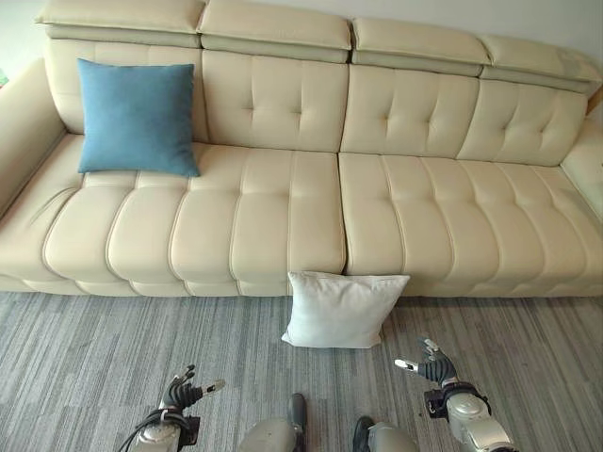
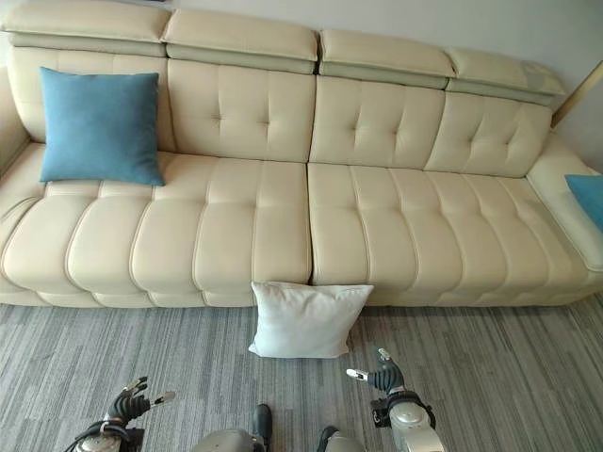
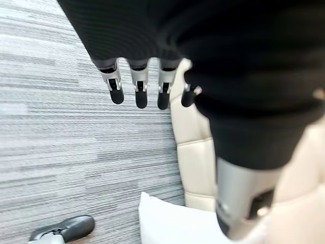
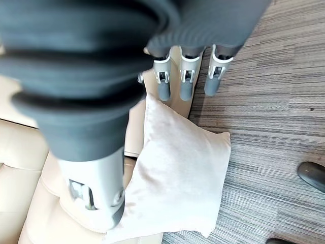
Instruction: Pick up all the scattered cushions and arrange them neatly on the sofa.
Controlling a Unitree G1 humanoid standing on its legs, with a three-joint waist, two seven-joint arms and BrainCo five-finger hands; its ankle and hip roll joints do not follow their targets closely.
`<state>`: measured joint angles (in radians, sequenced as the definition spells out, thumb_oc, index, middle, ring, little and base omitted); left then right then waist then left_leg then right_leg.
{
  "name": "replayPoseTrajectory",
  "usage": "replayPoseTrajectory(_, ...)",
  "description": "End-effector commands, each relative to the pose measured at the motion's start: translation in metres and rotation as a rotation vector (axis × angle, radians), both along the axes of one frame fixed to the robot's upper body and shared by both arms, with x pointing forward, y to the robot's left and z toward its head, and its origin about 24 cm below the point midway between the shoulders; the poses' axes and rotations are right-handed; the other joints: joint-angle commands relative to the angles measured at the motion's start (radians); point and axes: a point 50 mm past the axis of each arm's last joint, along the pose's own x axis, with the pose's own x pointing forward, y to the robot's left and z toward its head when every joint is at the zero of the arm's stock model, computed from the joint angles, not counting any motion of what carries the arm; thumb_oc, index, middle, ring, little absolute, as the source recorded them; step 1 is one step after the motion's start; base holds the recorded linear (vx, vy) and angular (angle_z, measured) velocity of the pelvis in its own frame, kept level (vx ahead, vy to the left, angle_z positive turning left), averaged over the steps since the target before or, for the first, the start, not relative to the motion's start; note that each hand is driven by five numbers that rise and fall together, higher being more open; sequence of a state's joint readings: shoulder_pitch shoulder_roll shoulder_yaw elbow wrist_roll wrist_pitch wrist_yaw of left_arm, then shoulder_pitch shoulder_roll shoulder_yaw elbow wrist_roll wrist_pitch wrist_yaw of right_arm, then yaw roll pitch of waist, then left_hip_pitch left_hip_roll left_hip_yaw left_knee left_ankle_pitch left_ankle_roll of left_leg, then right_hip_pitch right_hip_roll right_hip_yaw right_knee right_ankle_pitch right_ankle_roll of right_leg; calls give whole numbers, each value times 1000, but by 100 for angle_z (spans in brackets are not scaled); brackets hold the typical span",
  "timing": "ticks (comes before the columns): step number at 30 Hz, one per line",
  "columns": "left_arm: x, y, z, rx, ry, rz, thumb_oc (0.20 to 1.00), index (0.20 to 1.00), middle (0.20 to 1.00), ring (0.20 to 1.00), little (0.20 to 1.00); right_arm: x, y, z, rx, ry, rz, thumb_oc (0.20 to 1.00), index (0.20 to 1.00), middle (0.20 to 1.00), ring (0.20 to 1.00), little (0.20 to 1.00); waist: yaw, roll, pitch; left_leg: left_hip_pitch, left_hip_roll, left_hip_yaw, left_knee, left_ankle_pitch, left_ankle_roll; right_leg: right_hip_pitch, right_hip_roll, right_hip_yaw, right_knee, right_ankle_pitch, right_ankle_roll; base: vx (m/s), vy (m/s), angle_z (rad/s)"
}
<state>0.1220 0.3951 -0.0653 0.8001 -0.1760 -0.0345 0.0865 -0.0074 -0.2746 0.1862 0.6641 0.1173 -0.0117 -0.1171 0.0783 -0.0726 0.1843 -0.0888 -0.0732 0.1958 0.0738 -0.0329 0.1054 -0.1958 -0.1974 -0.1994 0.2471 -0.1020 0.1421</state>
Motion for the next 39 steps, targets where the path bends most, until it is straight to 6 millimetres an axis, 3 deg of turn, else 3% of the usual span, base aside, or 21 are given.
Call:
replayPoseTrajectory(1,-2,6,5,23,-40,30,1000,1000,1000,1000,1000,13,-12,13,-48,-61,17,1000,1000,1000,1000,1000,4,-2,15,9,38,-141,86,-108,-81,-13,52,-31,-136,153,17,318,-99,-16)
replayPoseTrajectory(7,9,0,7,21,-68,9,1000,1000,1000,1000,1000,10,-16,13,-57,-59,15,1000,1000,1000,1000,1000,-29,-14,38,76,35,-207,60,-146,-113,-68,68,13,-198,199,30,282,-146,26)
replayPoseTrajectory(9,17,-7,8,11,-84,-26,1000,1000,1000,1000,1000,10,-21,16,-71,-70,2,1000,1000,1000,1000,1000,-46,-13,39,44,75,-214,113,-167,-149,-71,59,-24,-177,197,9,181,-278,78)
replayPoseTrajectory(11,26,-12,12,2,-113,-42,1000,1000,1000,1000,1000,15,-28,21,-102,-91,-4,1000,1000,1000,1000,1000,-53,-6,61,-47,127,-202,228,-123,-177,-67,59,-57,-162,171,-15,46,-236,61)
replayPoseTrajectory(14,41,-16,17,4,-152,-51,1000,1000,1000,1000,1000,23,-35,27,-130,-106,-26,1000,1000,1000,1000,1000,-42,2,98,-150,161,-190,346,-69,-164,-51,90,-68,-149,119,-56,27,-192,53)
replayPoseTrajectory(18,48,-14,20,17,-173,-43,1000,1000,1000,1000,1000,29,-41,33,-157,-127,-46,1000,1000,1000,1000,1000,-34,-1,107,-219,125,-168,268,-86,-152,-48,100,-66,-147,96,-60,71,-73,-17)
replayPoseTrajectory(21,49,-6,21,36,-172,8,1000,1000,1000,1000,1000,40,-42,36,-202,-137,-53,1000,1000,1000,1000,1000,-3,7,123,-266,93,-179,174,-17,-169,-54,142,-44,-128,71,-67,84,-3,3)
replayPoseTrajectory(25,58,0,28,53,-204,30,1000,1000,1000,1000,1000,56,-40,47,-242,-178,-41,1000,1000,1000,1000,1000,-1,10,145,-296,82,-186,171,-14,-158,-135,144,-28,-70,74,-73,-21,64,-27)
replayPoseTrajectory(26,64,2,32,61,-225,44,1000,1000,1000,1000,1000,63,-42,53,-253,-201,-54,1000,1000,1000,1000,1000,-1,10,151,-313,81,-181,176,-13,-154,-165,141,-21,-57,76,-75,8,89,-16)
replayPoseTrajectory(27,69,5,36,70,-243,59,1000,1000,1000,1000,1000,69,-42,57,-256,-217,-66,1000,1000,1000,1000,1000,5,14,154,-317,87,-180,189,-47,-155,-185,146,-5,-31,52,-72,21,93,-22)
replayPoseTrajectory(32,92,14,55,96,-331,101,1000,1000,1000,1000,1000,92,-49,77,-260,-285,-139,1000,1000,1000,1000,1000,9,14,181,-405,92,-164,248,-56,-142,-278,131,1,22,51,-76,-46,72,-18)
replayPoseTrajectory(39,155,28,117,144,-549,143,1000,1000,1000,1000,1000,142,-49,126,-268,-390,-204,1000,1000,1000,1000,1000,-3,10,235,-675,88,-169,427,-91,-128,-521,104,5,131,46,-80,-97,38,6)
